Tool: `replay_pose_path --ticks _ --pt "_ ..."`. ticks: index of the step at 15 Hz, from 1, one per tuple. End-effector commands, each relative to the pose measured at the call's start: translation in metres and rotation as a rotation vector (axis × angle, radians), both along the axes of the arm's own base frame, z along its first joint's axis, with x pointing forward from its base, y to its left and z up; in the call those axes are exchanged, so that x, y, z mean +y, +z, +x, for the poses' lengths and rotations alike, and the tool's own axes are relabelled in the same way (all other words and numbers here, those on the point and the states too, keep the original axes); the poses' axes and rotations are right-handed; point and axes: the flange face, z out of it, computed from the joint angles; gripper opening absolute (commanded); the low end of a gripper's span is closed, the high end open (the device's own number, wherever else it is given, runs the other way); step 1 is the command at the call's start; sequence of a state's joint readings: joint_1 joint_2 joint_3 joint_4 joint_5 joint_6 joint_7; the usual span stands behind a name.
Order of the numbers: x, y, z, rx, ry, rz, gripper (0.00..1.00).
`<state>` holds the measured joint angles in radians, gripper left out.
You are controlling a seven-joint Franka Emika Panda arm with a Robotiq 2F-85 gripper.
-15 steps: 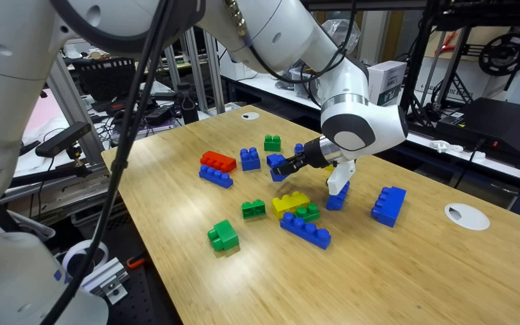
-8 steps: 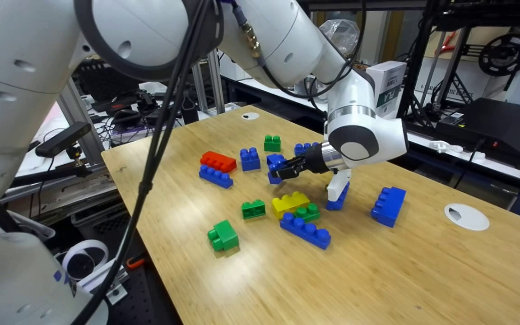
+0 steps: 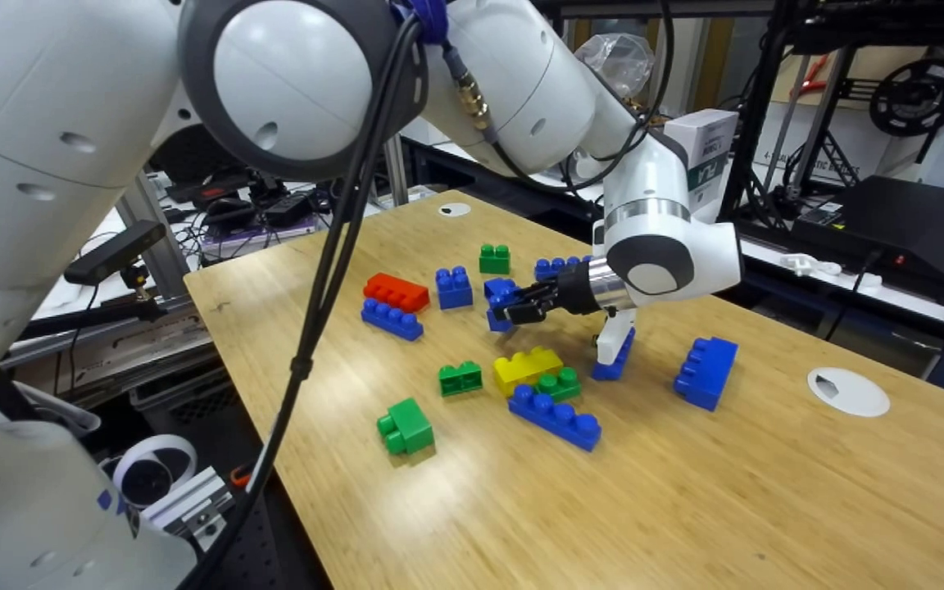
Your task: Put one of the small blue blocks upright
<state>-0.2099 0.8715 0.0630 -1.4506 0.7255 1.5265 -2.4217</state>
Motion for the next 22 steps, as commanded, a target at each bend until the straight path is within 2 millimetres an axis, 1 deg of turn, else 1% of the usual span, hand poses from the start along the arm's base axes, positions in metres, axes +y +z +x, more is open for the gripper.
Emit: replay_pose_path --ticks 1,10,19,20,21,22 --pt "-0.0028 -0.0019 0.0050 -0.011 0.015 0.046 0.44" --pt "-0.0021 -0.0103 0.0070 -0.023 0.028 0.035 0.44" --pt "-0.0019 -0.0104 0.0063 -0.043 0.040 0.035 0.44" --pt "-0.0018 -0.0104 0.0064 -0.043 0.040 0.033 0.77" --pt "-0.0017 -0.0105 0.0064 -0.044 0.041 0.032 0.93" --pt "-0.0019 -0.0104 0.0065 -0.044 0.041 0.032 0.97"
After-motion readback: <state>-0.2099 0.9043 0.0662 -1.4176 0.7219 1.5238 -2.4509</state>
